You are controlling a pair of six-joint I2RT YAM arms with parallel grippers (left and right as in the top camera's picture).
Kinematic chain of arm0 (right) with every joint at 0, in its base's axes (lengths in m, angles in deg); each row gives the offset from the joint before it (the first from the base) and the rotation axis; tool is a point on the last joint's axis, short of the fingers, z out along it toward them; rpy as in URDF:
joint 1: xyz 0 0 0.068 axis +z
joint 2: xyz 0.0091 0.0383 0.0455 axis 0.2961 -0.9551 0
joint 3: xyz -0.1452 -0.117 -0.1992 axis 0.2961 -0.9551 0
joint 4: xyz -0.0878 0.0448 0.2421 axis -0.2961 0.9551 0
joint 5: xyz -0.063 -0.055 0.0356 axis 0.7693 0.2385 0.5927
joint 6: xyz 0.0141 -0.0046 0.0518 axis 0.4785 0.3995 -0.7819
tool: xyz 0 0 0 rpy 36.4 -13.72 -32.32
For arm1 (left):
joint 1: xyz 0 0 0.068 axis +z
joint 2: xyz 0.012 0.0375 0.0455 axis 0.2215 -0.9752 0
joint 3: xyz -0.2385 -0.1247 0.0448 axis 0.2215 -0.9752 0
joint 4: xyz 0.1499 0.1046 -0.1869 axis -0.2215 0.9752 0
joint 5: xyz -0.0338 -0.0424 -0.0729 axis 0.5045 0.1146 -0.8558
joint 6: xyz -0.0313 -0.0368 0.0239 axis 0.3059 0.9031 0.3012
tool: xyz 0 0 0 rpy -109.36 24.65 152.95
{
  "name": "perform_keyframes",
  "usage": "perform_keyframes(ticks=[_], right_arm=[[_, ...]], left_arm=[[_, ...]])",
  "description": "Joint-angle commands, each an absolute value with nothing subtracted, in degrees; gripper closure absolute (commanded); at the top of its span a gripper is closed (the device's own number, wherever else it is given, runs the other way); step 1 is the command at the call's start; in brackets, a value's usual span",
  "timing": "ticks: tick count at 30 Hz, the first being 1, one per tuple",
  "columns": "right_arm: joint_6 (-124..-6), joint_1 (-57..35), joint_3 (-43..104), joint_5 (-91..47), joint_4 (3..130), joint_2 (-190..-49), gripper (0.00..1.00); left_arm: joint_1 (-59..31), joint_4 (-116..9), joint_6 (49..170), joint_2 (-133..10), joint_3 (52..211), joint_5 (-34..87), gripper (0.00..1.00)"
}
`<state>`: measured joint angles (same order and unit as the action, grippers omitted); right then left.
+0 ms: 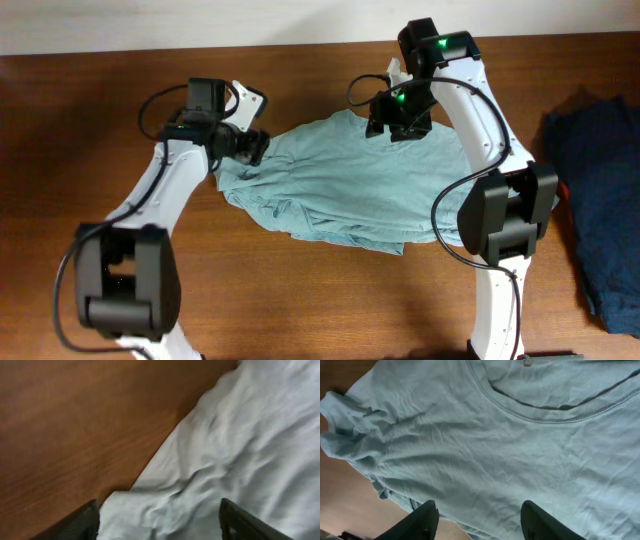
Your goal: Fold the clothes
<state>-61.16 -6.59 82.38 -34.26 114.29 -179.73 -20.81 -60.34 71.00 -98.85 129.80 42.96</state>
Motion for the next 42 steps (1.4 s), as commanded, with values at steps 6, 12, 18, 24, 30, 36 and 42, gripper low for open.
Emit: perform_keyframes(ticks=[6,12,18,24,30,36,42], right_arm=[[-60.55,-6.70,83.29,-34.13,114.95,-176.93,0.43],[-60.57,-6.70,83.29,-34.13,115.30,-176.93,0.46],[-60.55,-6.70,83.29,-34.11,115.58,-176.93,0.46],[-60.55,-6.70,83.29,-33.41,115.82,-176.93,0.46],[-60.01,-6.70,83.29,-29.30,117.57,-176.93,0.46],[-59.52,-6.70,82.97,-28.07,118.51,-176.95,0.40],[-63.85,-5.54,78.64,-29.87,117.81,-177.72,0.51]], left_arm=[[-20.63,-61.39,63.59,-106.04,130.34,45.85,0.37],[-20.63,-61.59,63.11,-109.45,130.34,45.87,0.53],[-20.61,-61.20,63.14,-111.90,130.34,49.24,0.72],[-17.75,-63.86,78.11,-111.90,130.34,65.87,1.00],[-7.17,-60.15,91.79,-111.95,130.34,66.88,1.00],[2.27,-56.17,94.85,-111.95,130.34,60.36,1.00],[-0.18,-51.82,90.68,-111.95,130.34,57.15,1.00]])
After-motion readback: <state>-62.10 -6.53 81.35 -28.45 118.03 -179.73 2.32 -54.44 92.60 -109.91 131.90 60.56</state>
